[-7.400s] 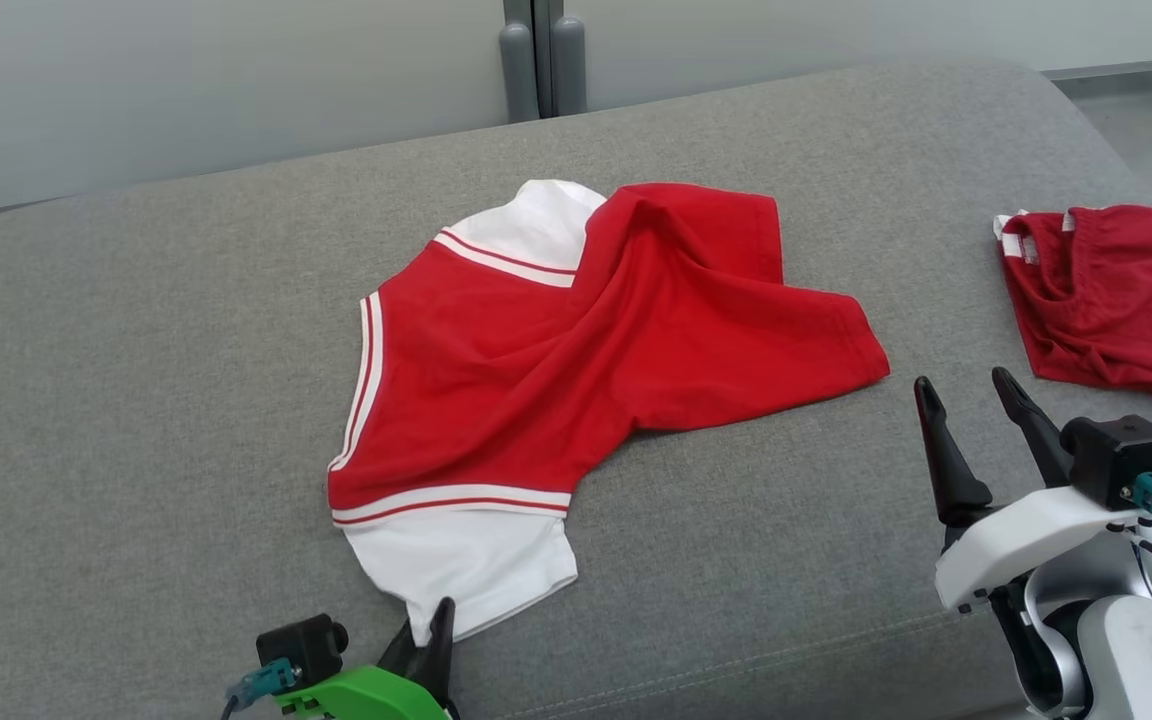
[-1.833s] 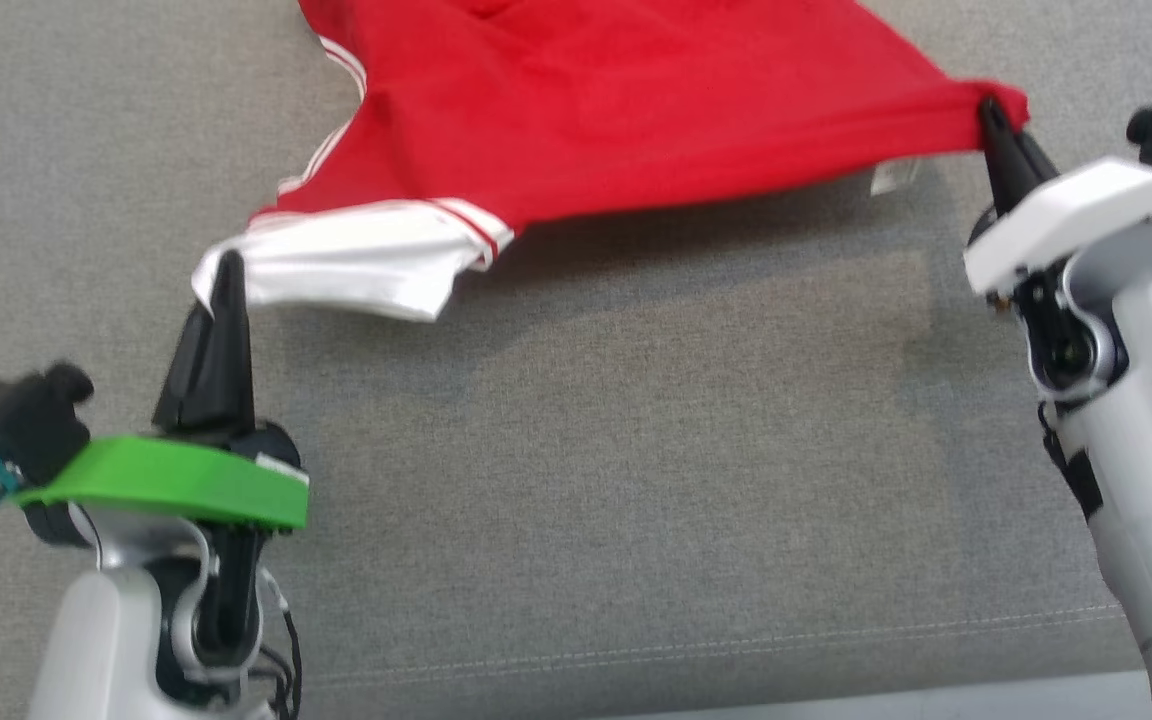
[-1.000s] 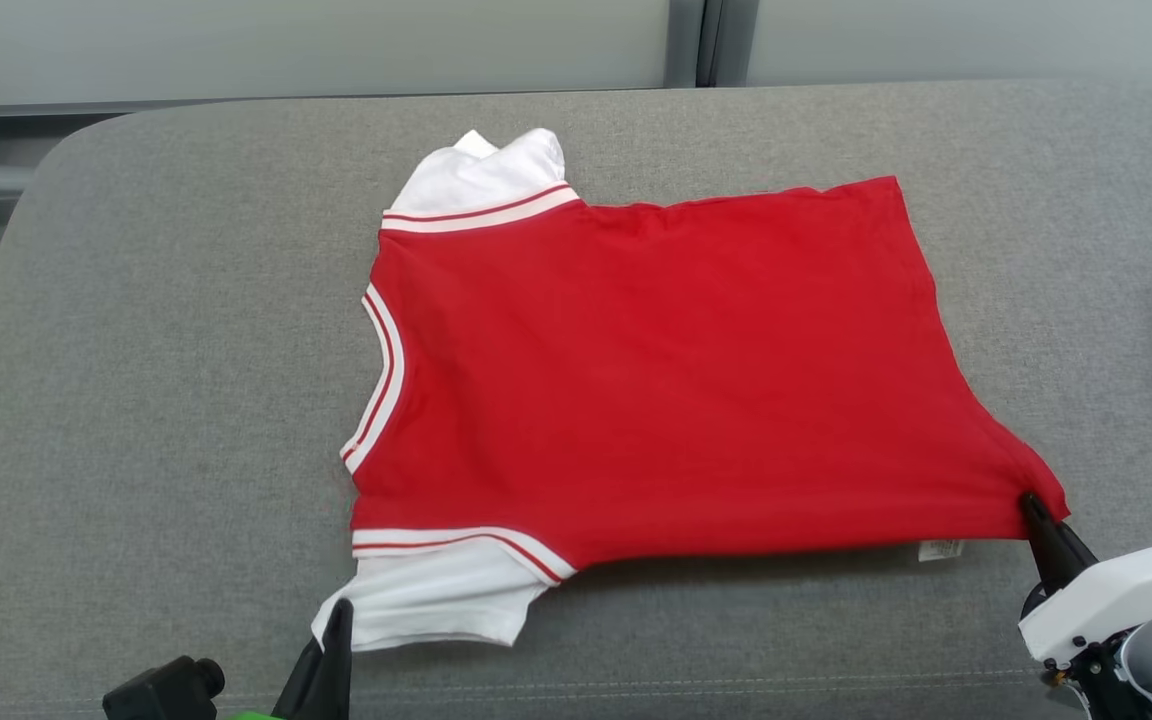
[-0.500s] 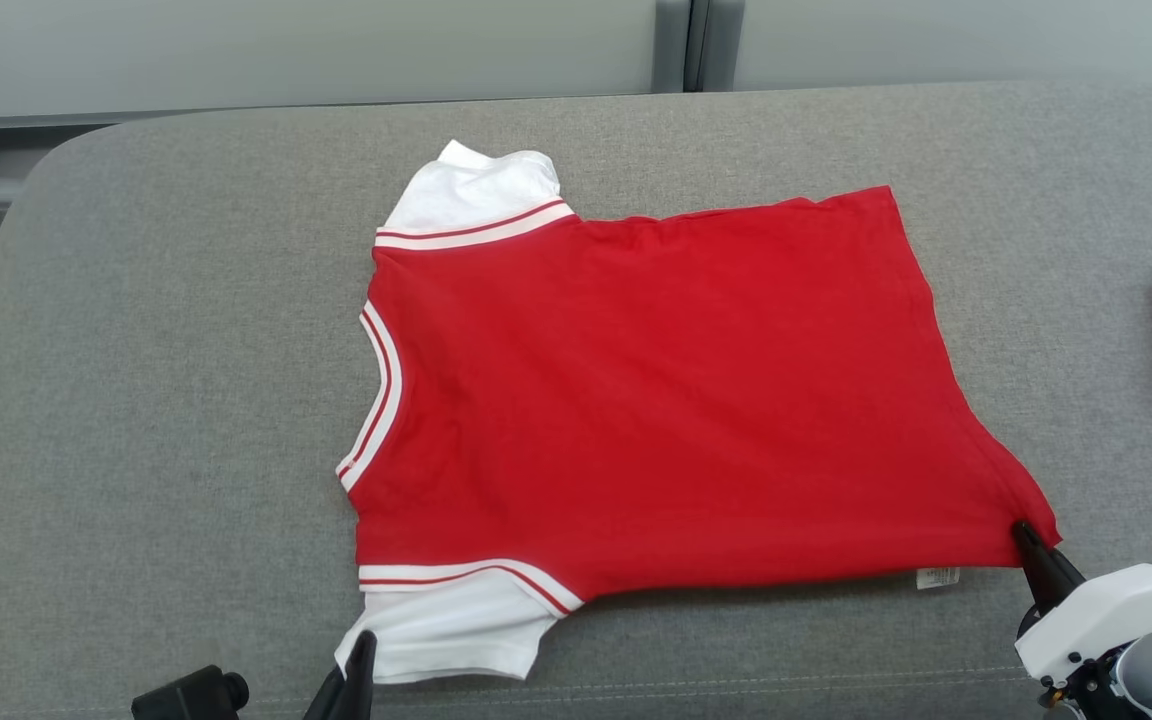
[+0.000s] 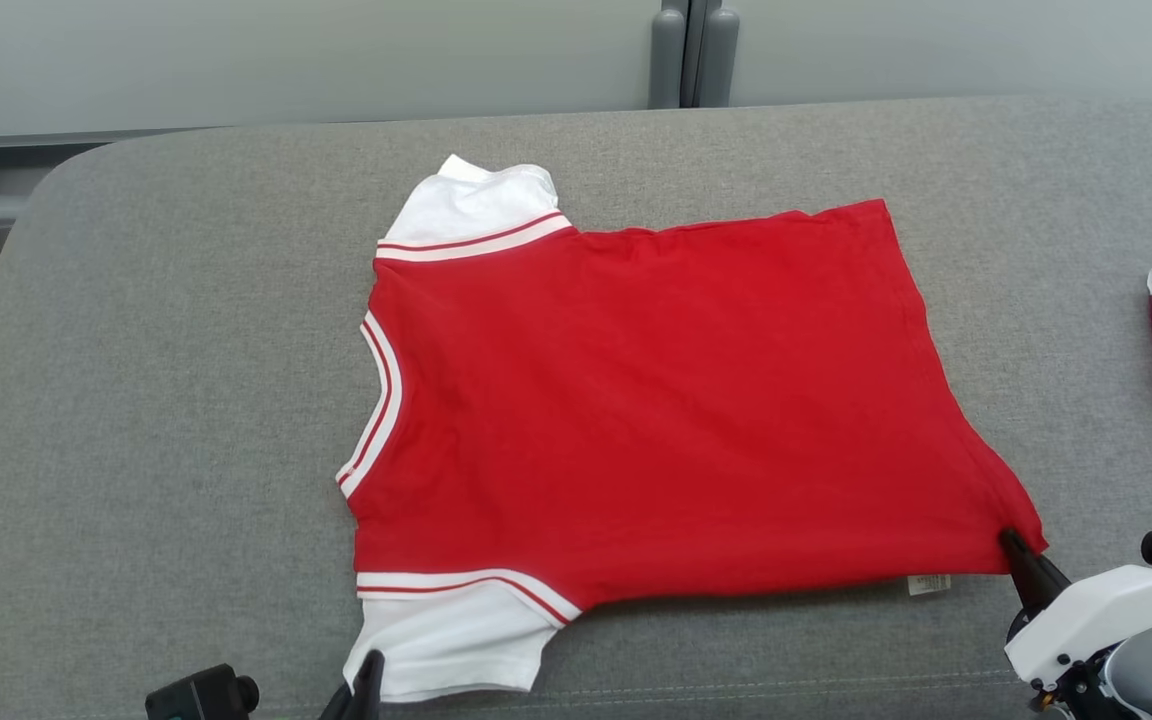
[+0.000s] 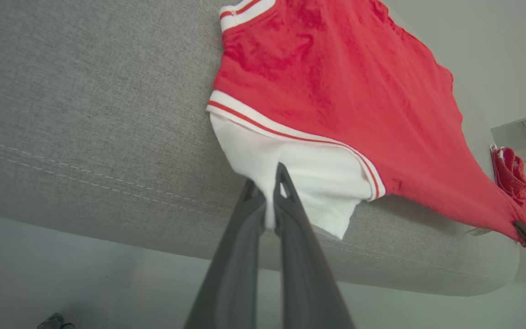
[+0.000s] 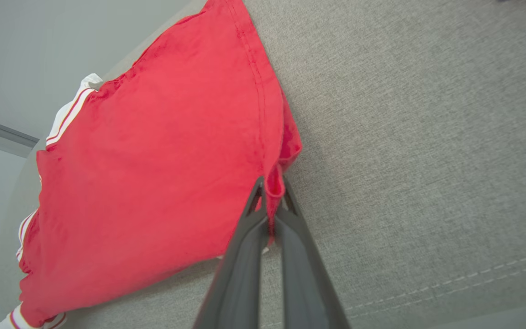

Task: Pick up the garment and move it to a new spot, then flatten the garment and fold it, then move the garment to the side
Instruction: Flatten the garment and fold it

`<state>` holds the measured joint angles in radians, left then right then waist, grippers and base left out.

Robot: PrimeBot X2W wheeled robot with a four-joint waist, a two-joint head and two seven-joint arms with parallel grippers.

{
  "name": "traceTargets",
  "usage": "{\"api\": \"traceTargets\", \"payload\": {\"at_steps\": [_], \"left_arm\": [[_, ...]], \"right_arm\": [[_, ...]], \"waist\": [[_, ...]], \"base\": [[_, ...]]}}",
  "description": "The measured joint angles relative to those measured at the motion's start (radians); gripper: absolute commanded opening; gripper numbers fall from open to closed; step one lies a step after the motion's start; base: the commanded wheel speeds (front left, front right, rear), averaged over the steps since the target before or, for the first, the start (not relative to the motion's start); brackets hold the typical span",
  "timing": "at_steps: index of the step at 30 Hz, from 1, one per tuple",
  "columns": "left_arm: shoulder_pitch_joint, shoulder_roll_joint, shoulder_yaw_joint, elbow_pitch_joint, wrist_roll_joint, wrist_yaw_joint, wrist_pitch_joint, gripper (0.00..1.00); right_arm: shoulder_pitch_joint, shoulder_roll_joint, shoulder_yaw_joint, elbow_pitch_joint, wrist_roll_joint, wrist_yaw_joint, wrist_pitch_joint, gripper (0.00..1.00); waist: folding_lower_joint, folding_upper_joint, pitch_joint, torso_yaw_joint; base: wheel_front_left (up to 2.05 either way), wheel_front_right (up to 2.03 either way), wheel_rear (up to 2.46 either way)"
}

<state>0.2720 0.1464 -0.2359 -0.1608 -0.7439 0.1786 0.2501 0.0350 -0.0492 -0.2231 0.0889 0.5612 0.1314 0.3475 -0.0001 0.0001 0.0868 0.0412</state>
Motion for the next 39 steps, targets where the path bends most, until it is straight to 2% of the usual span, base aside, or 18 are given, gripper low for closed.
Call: {"api": "traceTargets", "payload": {"at_steps": [9, 13, 20, 30, 39], "left_arm": [[-0.004, -0.023, 0.02, 0.021, -0.07, 0.067, 0.089, 0.0], [-0.043, -0.034, 0.023, 0.006, -0.118, 0.083, 0.152, 0.0], [-0.156, -0.049, 0.06, -0.004, -0.18, 0.145, 0.223, 0.0], [-0.33, -0.073, 0.107, 0.098, -0.216, 0.187, 0.197, 0.0], [-0.492, -0.086, 0.088, 0.236, -0.221, 0.181, 0.158, 0.0]], "right_arm": [[-0.02, 0.0, 0.002, -0.002, -0.025, 0.0, 0.03, 0.0], [-0.047, 0.0, 0.005, -0.007, -0.05, 0.0, 0.078, 0.0], [-0.117, -0.014, 0.009, -0.005, -0.098, 0.0, 0.173, 0.0], [-0.273, -0.041, 0.016, 0.102, -0.124, 0.0, 0.233, 0.0], [-0.429, -0.059, 0.047, 0.252, -0.156, 0.0, 0.242, 0.0]], "waist": [[0.0, 0.0, -0.001, -0.003], [0.0, 0.0, 0.001, -0.005], [0.0, 0.0, 0.006, -0.009], [0.0, 0.0, 0.042, -0.019], [0.0001, 0.0, 0.093, -0.034]], "base": [[0.0, 0.0, 0.0], [0.0, 0.0, 0.0], [0.0, 0.0, 0.0], [0.0, 0.0, 0.0], [0.0, 0.0, 0.0]]}}
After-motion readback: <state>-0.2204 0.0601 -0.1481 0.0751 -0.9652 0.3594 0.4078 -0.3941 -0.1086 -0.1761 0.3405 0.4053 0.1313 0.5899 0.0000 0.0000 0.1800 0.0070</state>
